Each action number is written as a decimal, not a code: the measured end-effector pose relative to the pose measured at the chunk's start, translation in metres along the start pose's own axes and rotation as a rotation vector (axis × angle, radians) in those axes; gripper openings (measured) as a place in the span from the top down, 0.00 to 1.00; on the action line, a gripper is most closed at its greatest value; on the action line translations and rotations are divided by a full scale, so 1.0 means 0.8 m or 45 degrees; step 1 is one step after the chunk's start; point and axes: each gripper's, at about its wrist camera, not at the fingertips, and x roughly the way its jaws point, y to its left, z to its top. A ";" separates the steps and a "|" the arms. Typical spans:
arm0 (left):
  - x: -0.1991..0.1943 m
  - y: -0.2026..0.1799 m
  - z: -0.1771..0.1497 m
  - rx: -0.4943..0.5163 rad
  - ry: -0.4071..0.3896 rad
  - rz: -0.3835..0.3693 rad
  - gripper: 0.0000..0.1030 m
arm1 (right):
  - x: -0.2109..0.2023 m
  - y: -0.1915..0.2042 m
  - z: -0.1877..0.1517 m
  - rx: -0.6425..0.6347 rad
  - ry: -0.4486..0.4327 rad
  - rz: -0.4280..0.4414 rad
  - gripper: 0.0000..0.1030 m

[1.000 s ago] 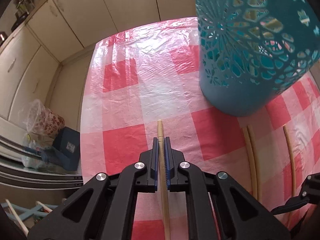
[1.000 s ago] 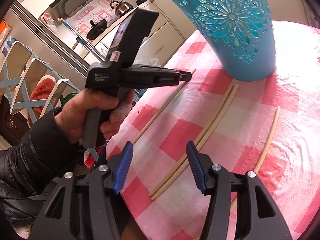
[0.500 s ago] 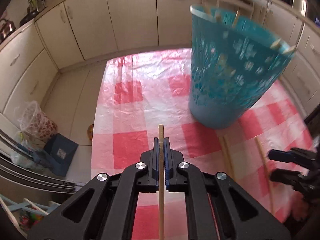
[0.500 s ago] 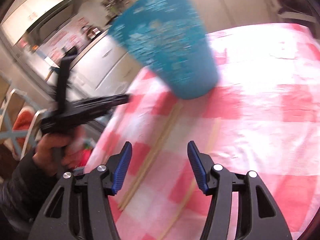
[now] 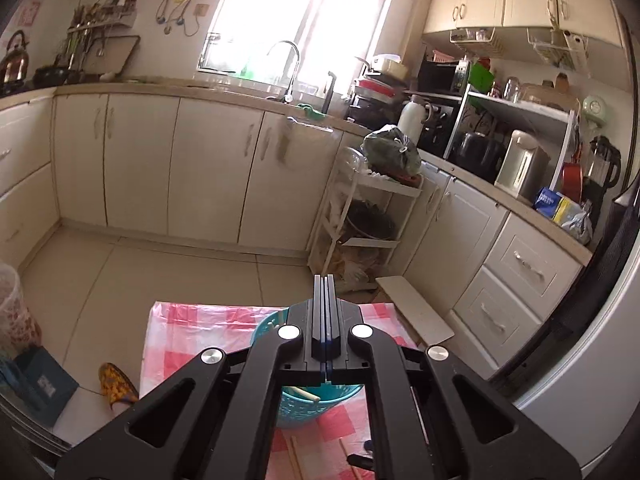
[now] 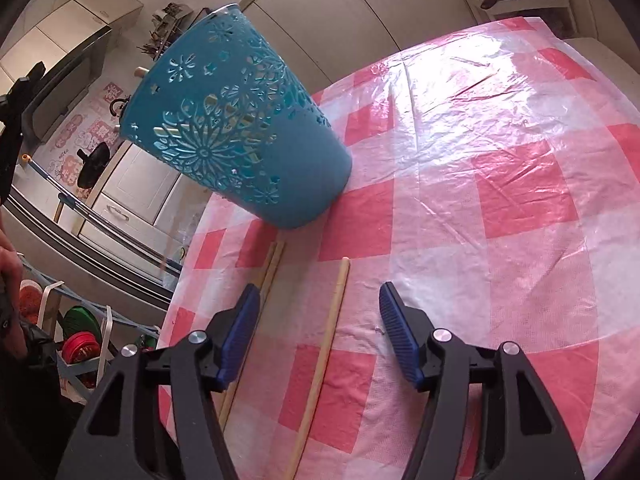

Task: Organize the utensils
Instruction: 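Lift the stick with the left gripper and drop it into the basket, then close the right gripper on a loose wooden stick on the tablecloth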

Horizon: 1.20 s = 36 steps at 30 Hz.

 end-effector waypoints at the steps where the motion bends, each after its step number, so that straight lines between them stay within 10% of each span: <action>1: 0.004 0.000 -0.005 0.033 0.020 0.047 1.00 | 0.000 -0.001 0.000 0.005 0.000 0.005 0.40; 8: 0.122 0.121 -0.115 0.175 0.483 0.484 0.99 | 0.001 -0.001 -0.001 0.000 0.000 0.009 0.39; 11: 0.145 0.211 -0.132 -0.077 0.597 0.475 0.99 | 0.000 -0.003 -0.002 0.010 -0.005 0.016 0.39; 21: 0.090 0.268 -0.152 -0.250 0.485 0.374 0.82 | 0.014 0.034 -0.005 -0.171 0.033 -0.158 0.34; 27: 0.088 0.262 -0.203 -0.341 0.474 0.329 0.72 | 0.029 0.072 -0.025 -0.379 0.087 -0.474 0.58; 30: 0.080 0.253 -0.222 -0.364 0.455 0.315 0.68 | 0.033 0.083 -0.037 -0.522 0.122 -0.610 0.87; 36: 0.056 0.262 -0.244 -0.492 0.397 0.307 0.55 | -0.008 0.066 -0.024 -0.330 0.099 -0.363 0.94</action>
